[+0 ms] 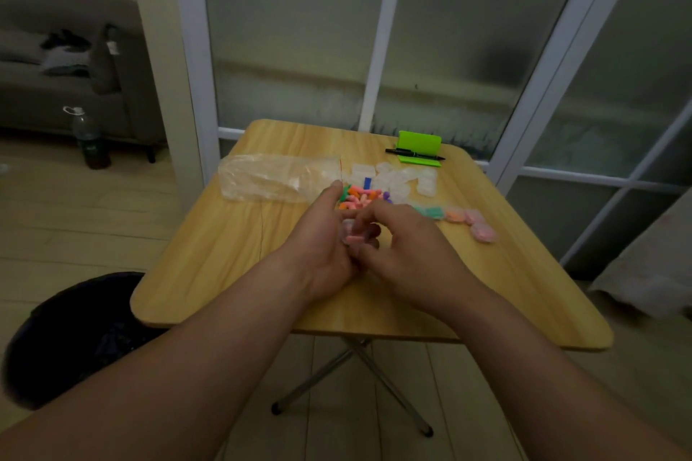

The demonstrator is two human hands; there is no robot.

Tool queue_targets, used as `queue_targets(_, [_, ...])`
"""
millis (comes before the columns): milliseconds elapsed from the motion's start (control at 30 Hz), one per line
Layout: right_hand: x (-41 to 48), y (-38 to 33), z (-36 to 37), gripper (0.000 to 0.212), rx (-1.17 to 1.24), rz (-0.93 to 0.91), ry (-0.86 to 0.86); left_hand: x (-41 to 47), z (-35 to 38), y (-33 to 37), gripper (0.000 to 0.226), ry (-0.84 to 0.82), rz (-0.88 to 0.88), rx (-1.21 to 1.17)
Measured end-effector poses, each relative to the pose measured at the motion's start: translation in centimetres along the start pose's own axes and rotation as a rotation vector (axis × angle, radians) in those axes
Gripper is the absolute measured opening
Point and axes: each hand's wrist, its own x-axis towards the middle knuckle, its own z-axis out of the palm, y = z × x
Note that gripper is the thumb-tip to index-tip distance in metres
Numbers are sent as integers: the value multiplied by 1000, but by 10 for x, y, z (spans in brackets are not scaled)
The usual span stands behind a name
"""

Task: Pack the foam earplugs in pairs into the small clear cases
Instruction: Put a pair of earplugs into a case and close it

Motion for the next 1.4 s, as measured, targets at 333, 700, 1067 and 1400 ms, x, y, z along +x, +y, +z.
queue_targets(333, [-5,19,-11,40,96,58,12,-9,9,-11,38,-81,66,161])
queue_targets(700, [-18,27,-12,23,-129,131,192,3,25,-27,36,54,117,172])
queue_targets(1067, [-22,49,-28,14,-155,341,252,7,59,-42,24,26,86,219])
queue_targets(1400, [-14,103,-40,18,-640,437,235,19,59,-36,21,153,156,331])
